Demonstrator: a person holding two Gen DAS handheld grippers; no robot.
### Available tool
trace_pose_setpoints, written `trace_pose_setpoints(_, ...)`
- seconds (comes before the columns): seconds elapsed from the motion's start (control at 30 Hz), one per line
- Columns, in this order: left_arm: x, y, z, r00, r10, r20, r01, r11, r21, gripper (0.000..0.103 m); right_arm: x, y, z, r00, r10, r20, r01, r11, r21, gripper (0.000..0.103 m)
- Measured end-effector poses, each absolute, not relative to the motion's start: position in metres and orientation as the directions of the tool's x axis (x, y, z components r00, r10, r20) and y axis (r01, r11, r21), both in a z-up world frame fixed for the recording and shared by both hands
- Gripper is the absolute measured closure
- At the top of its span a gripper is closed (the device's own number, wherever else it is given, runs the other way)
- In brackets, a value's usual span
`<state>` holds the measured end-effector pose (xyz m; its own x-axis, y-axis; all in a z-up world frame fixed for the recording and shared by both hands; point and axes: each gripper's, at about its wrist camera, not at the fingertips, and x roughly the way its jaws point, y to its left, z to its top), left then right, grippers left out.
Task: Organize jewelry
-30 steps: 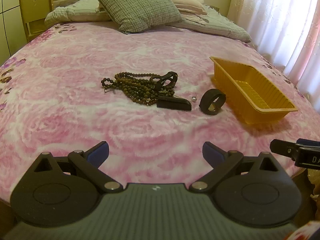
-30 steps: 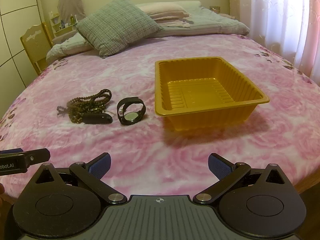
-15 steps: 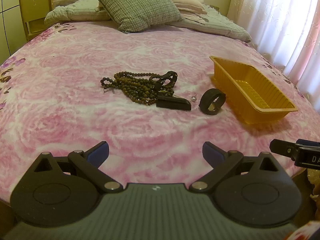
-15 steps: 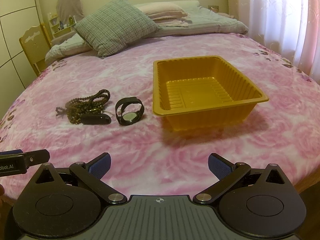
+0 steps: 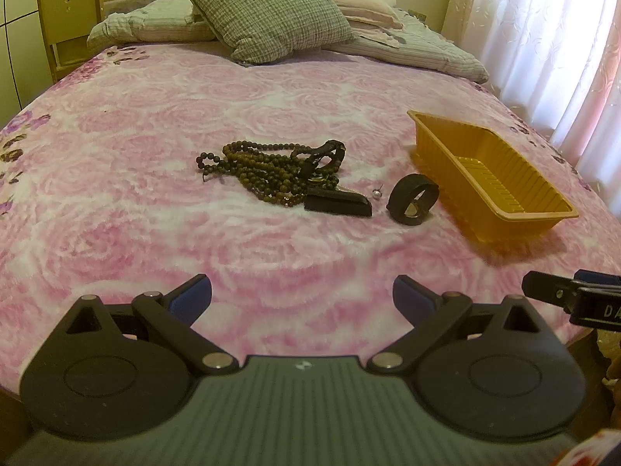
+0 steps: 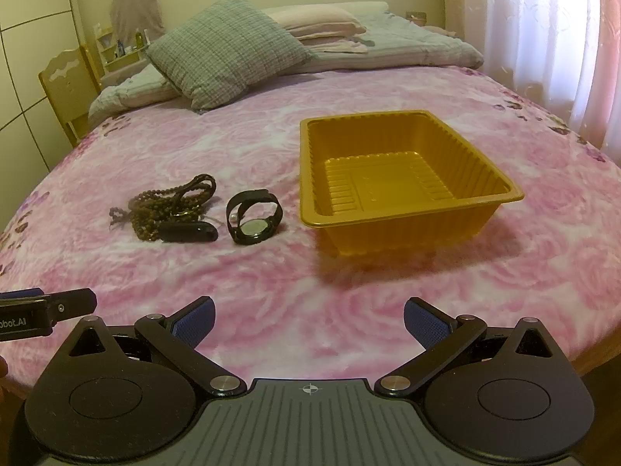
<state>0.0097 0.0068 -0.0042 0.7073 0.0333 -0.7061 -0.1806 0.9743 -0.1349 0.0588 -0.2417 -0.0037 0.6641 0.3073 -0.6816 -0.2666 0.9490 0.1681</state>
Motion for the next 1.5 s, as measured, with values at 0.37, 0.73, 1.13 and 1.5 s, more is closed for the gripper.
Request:
trace_pose_setpoints(0.37,0.0112,0.0028,-0.0023,0.707,0.028,-0.706,-0.17,0.977,-0.131,0.004,0.059,-0.2391,-0.0031,0.666,0.306,-0.68,-0.268,0.949,0.165,0.0)
trace_pose_setpoints(0.73,0.0113,0.002,-0.0022,0.708,0.029,-0.706,-0.17,0.977,-0.13,0.004,0.0592,-0.2394,-0.0024,0.666,0.308,-0.679,-0.269,0.949,0.167,0.0)
trace_pose_setpoints(1.13,0.0138,0.0,-0.0017,0.705,0.024,-0.709,-0.167,0.977,-0.133,0.004,0.0619,-0.2379,-0.0019,0.662,0.307,-0.684,-0.271,0.949,0.164,0.0)
trace_pose_setpoints(1.5,0.0156,-0.0011,-0.003,0.705,0.02,-0.709,-0.164,0.977,-0.135,0.004,0.0638,-0.2377,-0.0041,0.662,0.304,-0.685,-0.267,0.95,0.163,0.0)
